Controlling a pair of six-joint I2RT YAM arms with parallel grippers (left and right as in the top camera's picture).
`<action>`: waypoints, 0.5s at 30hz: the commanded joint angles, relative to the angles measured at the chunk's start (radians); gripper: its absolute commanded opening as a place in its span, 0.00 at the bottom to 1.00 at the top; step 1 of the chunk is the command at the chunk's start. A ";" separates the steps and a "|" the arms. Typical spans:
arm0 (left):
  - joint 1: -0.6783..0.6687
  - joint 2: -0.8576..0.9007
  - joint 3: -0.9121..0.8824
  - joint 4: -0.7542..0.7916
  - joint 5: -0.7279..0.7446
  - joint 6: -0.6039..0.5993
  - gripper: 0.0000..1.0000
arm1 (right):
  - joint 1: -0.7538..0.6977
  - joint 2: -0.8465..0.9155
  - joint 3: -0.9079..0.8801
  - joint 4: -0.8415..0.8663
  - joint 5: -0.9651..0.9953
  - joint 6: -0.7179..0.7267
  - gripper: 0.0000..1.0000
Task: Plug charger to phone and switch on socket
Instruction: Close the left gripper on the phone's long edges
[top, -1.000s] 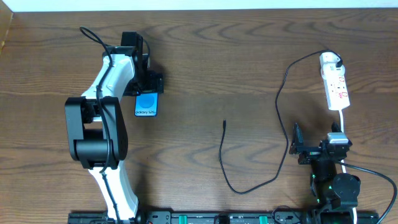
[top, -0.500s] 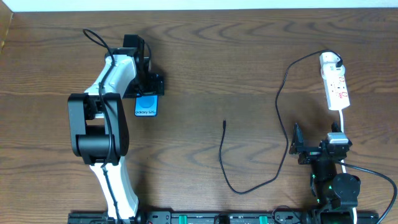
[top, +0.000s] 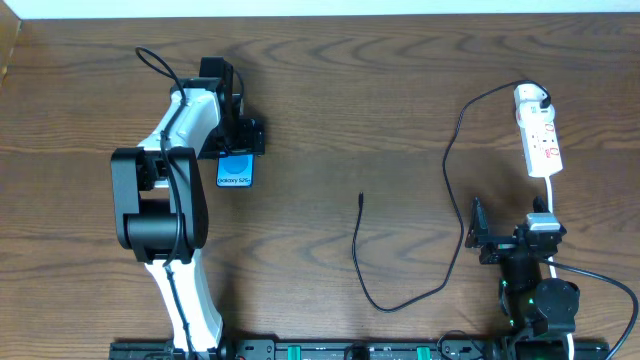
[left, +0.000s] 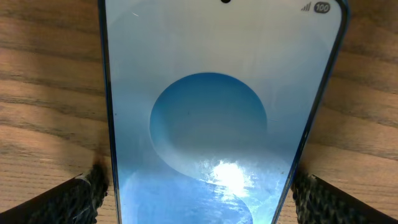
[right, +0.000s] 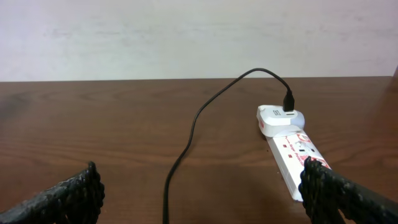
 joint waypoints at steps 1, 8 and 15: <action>-0.002 0.021 0.007 -0.001 -0.005 0.018 0.98 | 0.009 -0.009 -0.001 -0.005 0.004 0.006 0.99; -0.002 0.021 0.007 0.012 -0.006 0.038 0.98 | 0.009 -0.009 -0.001 -0.005 0.004 0.006 0.99; -0.003 0.021 0.005 0.018 -0.005 0.080 0.98 | 0.009 -0.009 -0.001 -0.005 0.005 0.006 0.99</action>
